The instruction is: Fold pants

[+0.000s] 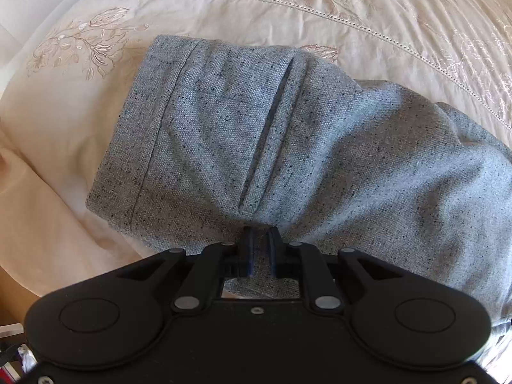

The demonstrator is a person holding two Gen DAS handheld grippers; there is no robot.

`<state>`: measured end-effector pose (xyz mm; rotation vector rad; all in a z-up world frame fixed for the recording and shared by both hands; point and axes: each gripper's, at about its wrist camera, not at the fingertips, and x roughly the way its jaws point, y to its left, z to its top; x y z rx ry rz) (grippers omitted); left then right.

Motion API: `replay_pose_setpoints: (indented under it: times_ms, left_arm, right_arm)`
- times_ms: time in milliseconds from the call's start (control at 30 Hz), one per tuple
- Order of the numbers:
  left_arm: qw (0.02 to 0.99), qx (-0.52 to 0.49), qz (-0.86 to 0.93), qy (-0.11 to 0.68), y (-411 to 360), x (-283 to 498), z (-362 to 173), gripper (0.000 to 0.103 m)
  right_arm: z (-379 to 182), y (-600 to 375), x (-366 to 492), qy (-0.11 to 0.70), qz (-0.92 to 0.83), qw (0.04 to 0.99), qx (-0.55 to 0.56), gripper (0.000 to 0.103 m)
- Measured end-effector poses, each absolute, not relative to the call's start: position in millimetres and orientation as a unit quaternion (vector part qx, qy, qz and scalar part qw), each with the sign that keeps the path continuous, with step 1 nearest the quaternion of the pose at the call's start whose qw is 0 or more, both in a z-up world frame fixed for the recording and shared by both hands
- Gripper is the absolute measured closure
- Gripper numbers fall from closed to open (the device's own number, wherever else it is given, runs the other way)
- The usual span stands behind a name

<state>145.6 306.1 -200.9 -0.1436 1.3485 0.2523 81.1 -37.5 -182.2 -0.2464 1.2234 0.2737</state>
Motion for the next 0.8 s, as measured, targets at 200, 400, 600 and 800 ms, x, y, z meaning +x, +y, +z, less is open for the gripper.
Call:
replay_pose_setpoints:
  times_ms: [200, 400, 600, 800]
  left_arm:
    - [0.753, -0.104, 0.147, 0.633, 315, 155, -211, 0.083]
    - [0.732, -0.183, 0.158, 0.637, 349, 157, -218, 0.083]
    - [0.740, -0.183, 0.156, 0.629, 353, 152, -218, 0.083]
    - [0.742, -0.177, 0.163, 0.626, 348, 149, -215, 0.083]
  right_arm:
    - [-187, -32, 60, 0.523, 0.246, 0.777, -0.249, 0.075]
    - [-196, -14, 39, 0.440, 0.332, 0.749, -0.368, 0.074]
    - [-190, -19, 48, 0.439, 0.347, 0.759, -0.332, 0.100]
    - [-169, -26, 37, 0.436, 0.384, 0.751, -0.313, 0.099]
